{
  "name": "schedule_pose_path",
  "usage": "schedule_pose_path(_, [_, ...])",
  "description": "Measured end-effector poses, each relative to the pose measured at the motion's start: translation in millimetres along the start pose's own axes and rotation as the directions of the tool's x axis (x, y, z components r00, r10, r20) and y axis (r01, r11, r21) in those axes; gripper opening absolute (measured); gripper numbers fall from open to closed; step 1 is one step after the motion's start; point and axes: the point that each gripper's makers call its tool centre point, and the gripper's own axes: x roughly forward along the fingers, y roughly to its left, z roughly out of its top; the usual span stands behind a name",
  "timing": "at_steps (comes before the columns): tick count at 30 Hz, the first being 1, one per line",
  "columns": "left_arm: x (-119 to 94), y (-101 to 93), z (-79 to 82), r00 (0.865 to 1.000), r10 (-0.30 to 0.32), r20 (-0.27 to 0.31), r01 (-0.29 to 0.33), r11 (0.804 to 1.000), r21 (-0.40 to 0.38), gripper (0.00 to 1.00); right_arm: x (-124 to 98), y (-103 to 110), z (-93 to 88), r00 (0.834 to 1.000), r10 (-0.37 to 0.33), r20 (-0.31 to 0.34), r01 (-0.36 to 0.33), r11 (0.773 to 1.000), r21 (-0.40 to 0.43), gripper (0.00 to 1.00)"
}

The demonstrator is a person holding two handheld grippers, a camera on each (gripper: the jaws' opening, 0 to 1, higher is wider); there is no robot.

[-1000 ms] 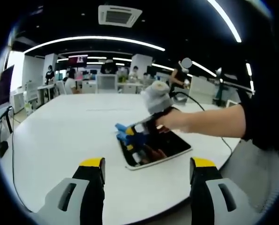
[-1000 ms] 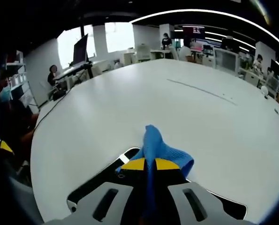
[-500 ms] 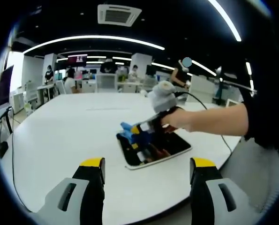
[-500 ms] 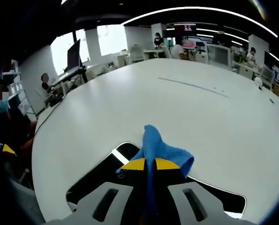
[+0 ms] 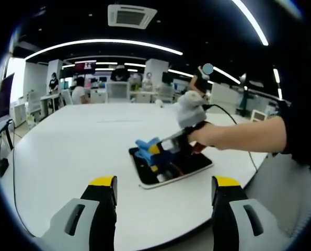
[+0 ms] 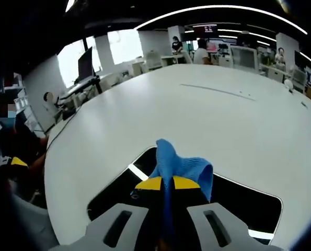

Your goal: Wipe the mirror surface with the cleaning cloth until all visible marks leave the cleaned area.

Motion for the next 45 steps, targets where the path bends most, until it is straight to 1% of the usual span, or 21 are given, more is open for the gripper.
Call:
schedule_pose_path(2, [-0.3, 0.3, -0.2, 1.0, 0.002, 0.001, -0.002, 1.0, 0.0, 0.73, -4.3, 5.1, -4.6, 1.0, 0.008, -0.011, -0.008, 1.0, -0.017, 0.0])
schedule_pose_path(4, [0.2, -0.1, -1.6, 1.0, 0.001, -0.009, -0.001, 1.0, 0.003, 0.73, -11.1, 10.4, -10.6, 1.0, 0.009, -0.008, -0.01, 1.0, -0.013, 0.0])
schedule_pose_path(5, [0.1, -0.1, -2.0, 1.0, 0.003, -0.011, -0.003, 1.0, 0.004, 0.73, -13.3, 12.1, -12.2, 1.0, 0.014, 0.0, -0.014, 1.0, 0.002, 0.0])
schedule_pose_path(7, [-0.8, 0.5, -1.4, 1.0, 0.008, -0.005, -0.008, 1.0, 0.002, 0.73, -9.2, 8.9, -8.2, 1.0, 0.022, 0.0, -0.022, 1.0, 0.022, 0.0])
schedule_pose_path(11, [-0.2, 1.0, 0.7, 1.0, 0.004, 0.006, -0.004, 1.0, -0.003, 0.72, -9.6, 10.0, -9.5, 1.0, 0.028, -0.005, -0.027, 0.999, 0.018, 0.0])
schedule_pose_path(15, [0.9, 5.4, -0.1, 1.0, 0.006, 0.002, -0.006, 1.0, -0.004, 0.72, -16.7, 17.9, -18.7, 0.999, 0.047, -0.025, -0.046, 0.998, 0.032, 0.0])
schedule_pose_path(17, [0.7, 5.9, -0.3, 1.0, 0.014, 0.002, -0.014, 1.0, -0.007, 0.72, -25.0, 26.8, -28.3, 0.997, 0.064, -0.039, -0.062, 0.997, 0.036, 0.0])
schedule_pose_path(18, [0.4, 6.4, -0.1, 1.0, 0.018, 0.005, -0.018, 1.0, -0.008, 0.72, -31.3, 30.7, -34.1, 0.997, 0.067, -0.033, -0.066, 0.997, 0.034, 0.0])
schedule_pose_path(19, [0.1, 6.5, 0.3, 1.0, 0.017, 0.008, -0.017, 1.0, -0.01, 0.72, -31.5, 30.8, -35.1, 0.997, 0.07, -0.026, -0.069, 0.997, 0.036, 0.0])
schedule_pose_path(21, [0.7, 6.1, 0.4, 1.0, 0.016, 0.005, -0.016, 1.0, -0.01, 0.72, -32.5, 31.1, -35.7, 0.997, 0.074, -0.007, -0.073, 0.995, 0.07, 0.0])
schedule_pose_path(26, [-0.1, 5.7, 0.8, 1.0, 0.018, 0.01, -0.018, 1.0, -0.013, 0.72, -37.6, 37.3, -39.4, 0.996, 0.087, -0.01, -0.086, 0.994, 0.073, 0.0])
schedule_pose_path(29, [-0.4, 4.0, 0.3, 1.0, 0.016, 0.006, -0.016, 1.0, -0.01, 0.71, -40.1, 39.9, -41.9, 0.997, 0.081, 0.0, -0.081, 0.994, 0.076, 0.0])
schedule_pose_path(35, [-0.9, 3.5, 2.0, 1.0, 0.013, 0.018, -0.013, 1.0, -0.016, 0.71, -43.3, 44.4, -46.3, 0.997, 0.072, -0.007, -0.072, 0.997, 0.04, 0.0])
schedule_pose_path(36, [-1.4, 2.3, 4.7, 0.999, 0.008, 0.034, -0.007, 1.0, -0.018, 0.7, -43.3, 42.9, -46.6, 0.998, 0.057, -0.019, -0.057, 0.998, -0.018, 0.0])
schedule_pose_path(37, [-1.3, 0.6, 5.1, 0.999, 0.002, 0.036, -0.001, 1.0, -0.019, 0.7, -43.1, 43.9, -46.7, 0.999, 0.047, -0.027, -0.048, 0.998, -0.047, 0.0])
schedule_pose_path(38, [-1.2, -0.3, 2.9, 1.0, 0.0, 0.023, 0.0, 1.0, -0.016, 0.7, -43.8, 46.5, -47.4, 0.998, 0.042, -0.04, -0.045, 0.996, -0.073, 0.0])
schedule_pose_path(39, [-1.5, 0.1, 1.4, 1.0, 0.006, 0.015, -0.005, 1.0, -0.006, 0.7, -42.7, 46.9, -46.7, 0.998, 0.044, -0.039, -0.046, 0.997, -0.067, 0.0])
schedule_pose_path(41, [-1.6, 0.9, 4.2, 0.999, 0.011, 0.031, -0.01, 1.0, -0.018, 0.69, -41.9, 45.1, -46.8, 0.998, 0.048, -0.037, -0.05, 0.997, -0.063, 0.0])
schedule_pose_path(45, [-2.7, 1.2, 4.2, 0.999, 0.02, 0.032, -0.019, 1.0, -0.01, 0.69, -41.8, 43.6, -47.1, 0.998, 0.054, -0.025, -0.055, 0.997, -0.046, 0.0])
